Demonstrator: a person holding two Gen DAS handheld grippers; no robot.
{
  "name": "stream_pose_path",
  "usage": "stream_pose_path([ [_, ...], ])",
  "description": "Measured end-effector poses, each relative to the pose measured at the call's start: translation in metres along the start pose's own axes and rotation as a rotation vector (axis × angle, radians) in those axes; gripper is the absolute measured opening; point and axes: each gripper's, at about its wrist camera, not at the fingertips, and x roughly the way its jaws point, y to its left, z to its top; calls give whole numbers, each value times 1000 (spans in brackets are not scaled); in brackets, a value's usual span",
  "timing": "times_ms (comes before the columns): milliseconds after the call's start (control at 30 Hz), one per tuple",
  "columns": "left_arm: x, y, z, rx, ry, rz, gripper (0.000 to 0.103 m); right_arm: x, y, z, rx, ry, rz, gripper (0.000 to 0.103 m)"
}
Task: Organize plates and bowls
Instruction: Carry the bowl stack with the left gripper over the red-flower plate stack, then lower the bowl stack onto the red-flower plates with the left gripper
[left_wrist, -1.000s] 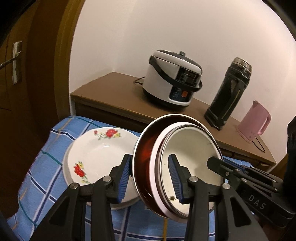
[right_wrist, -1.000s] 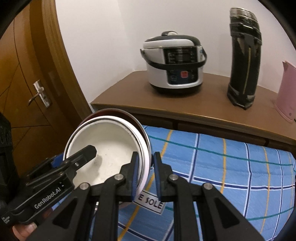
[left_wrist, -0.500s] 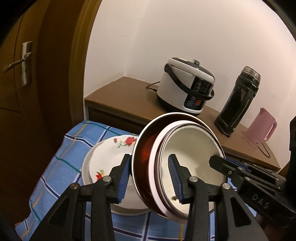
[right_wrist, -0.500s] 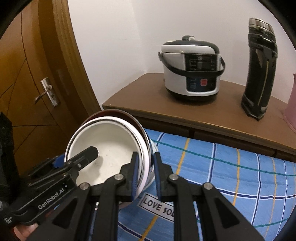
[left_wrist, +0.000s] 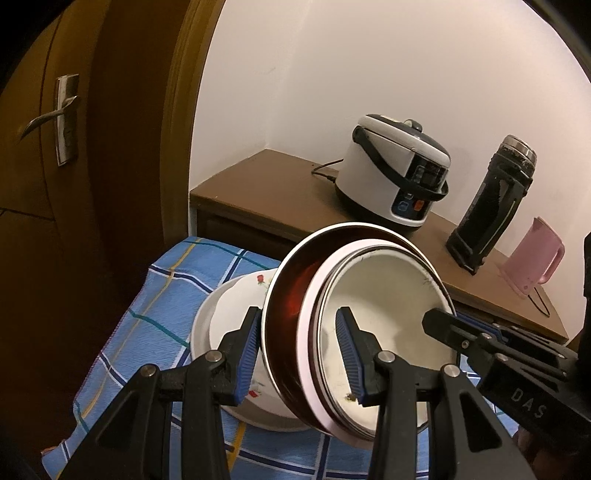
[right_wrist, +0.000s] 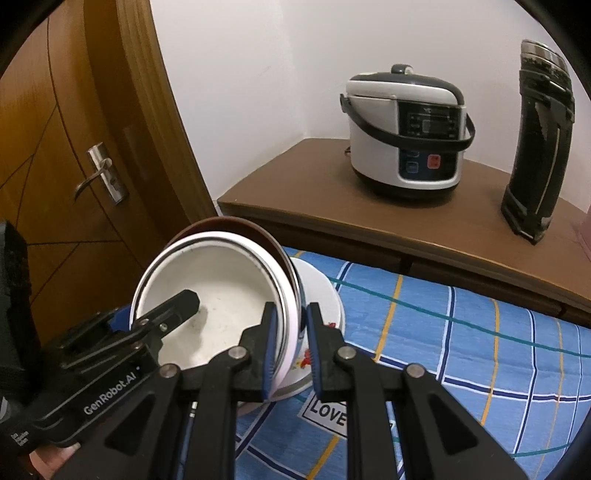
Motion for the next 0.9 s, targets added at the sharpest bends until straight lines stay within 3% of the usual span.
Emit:
stream_pose_path([
  [900, 24, 10, -1, 11, 70, 20, 44, 30, 1, 4, -21, 91, -18, 16],
])
